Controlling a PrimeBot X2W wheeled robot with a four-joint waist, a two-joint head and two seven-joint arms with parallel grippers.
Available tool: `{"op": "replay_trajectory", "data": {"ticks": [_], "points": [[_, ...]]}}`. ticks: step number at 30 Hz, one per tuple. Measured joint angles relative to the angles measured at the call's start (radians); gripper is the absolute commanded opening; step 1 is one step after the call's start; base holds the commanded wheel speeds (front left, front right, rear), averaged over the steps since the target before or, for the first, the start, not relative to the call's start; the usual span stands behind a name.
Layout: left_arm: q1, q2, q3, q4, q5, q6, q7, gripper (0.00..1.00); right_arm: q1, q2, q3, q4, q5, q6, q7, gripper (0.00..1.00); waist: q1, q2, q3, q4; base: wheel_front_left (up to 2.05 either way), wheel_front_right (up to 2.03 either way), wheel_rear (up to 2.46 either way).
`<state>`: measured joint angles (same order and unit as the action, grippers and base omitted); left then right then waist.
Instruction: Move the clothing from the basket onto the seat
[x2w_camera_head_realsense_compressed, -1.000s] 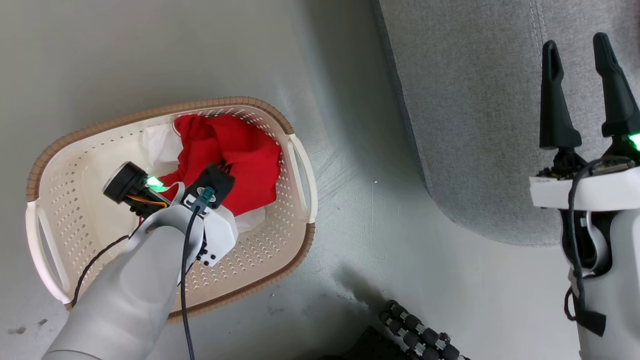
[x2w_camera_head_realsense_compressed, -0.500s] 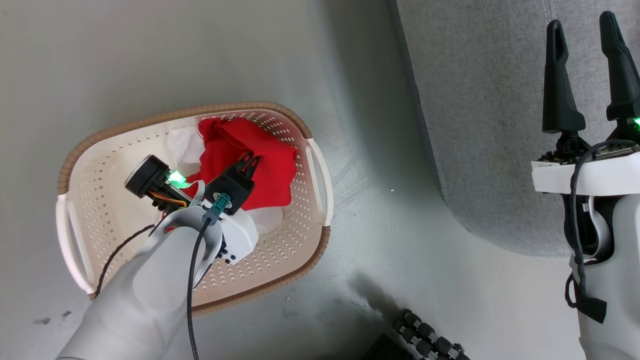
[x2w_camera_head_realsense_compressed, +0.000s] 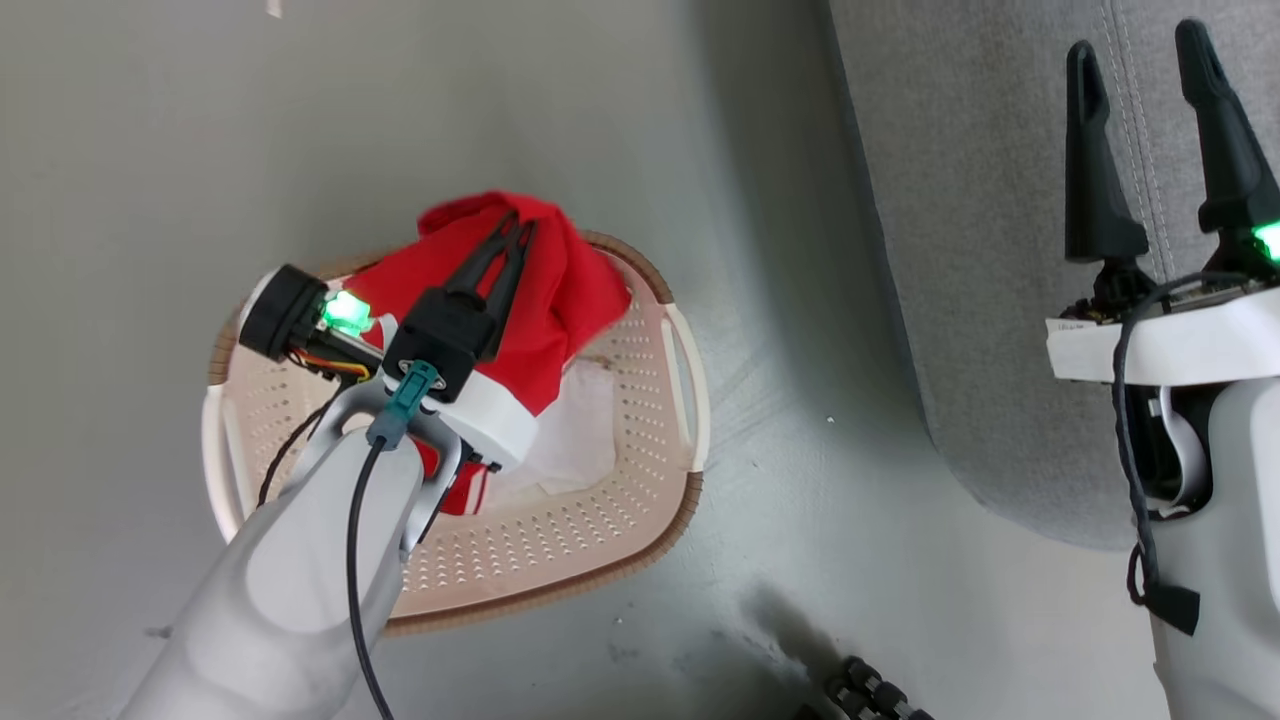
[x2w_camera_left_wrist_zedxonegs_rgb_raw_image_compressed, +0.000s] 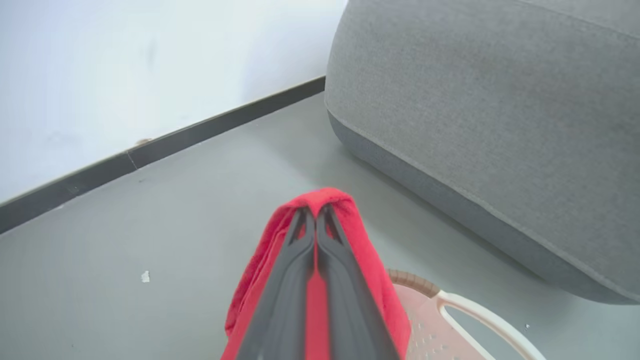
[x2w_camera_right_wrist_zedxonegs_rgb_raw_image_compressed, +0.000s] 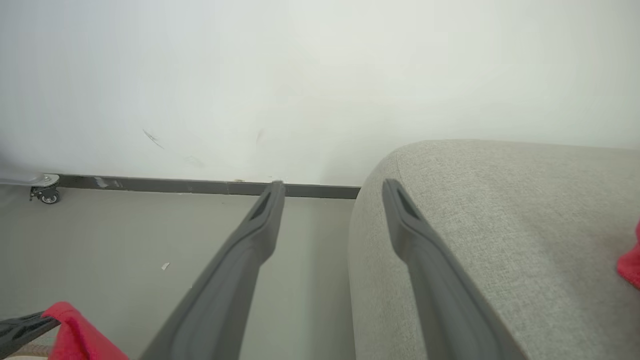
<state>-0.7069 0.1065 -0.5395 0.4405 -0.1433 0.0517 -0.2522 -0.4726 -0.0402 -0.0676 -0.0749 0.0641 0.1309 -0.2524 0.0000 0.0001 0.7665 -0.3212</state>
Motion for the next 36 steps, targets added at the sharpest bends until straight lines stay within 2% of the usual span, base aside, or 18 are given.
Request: {"op": "replay_trajectory", "data": {"ticks": [14,28,36], "points": [[0.07,0.047,0.099,-0.286,-0.007,0.052,0.0,0.0,-0.013,-0.027,0.022,0.047,-0.004,0.0,0.0,1.0,0.0,-0.0001,-0.117,0.073,0.0,0.0,0.0],[0.144,0.087,0.152,-0.436,-0.049,0.05,0.0,0.0,-0.001,-0.071,0.084,0.09,-0.028,0.0,-0.003,1.0,0.0,0.0,-0.256,0.132,0.0,0.0,0.0],[0.167,0.106,0.18,-0.476,-0.071,0.029,0.0,0.0,0.047,-0.108,0.135,0.13,-0.047,0.0,-0.003,1.0,0.0,0.0,-0.362,0.163,0.0,0.0,0.0]]}}
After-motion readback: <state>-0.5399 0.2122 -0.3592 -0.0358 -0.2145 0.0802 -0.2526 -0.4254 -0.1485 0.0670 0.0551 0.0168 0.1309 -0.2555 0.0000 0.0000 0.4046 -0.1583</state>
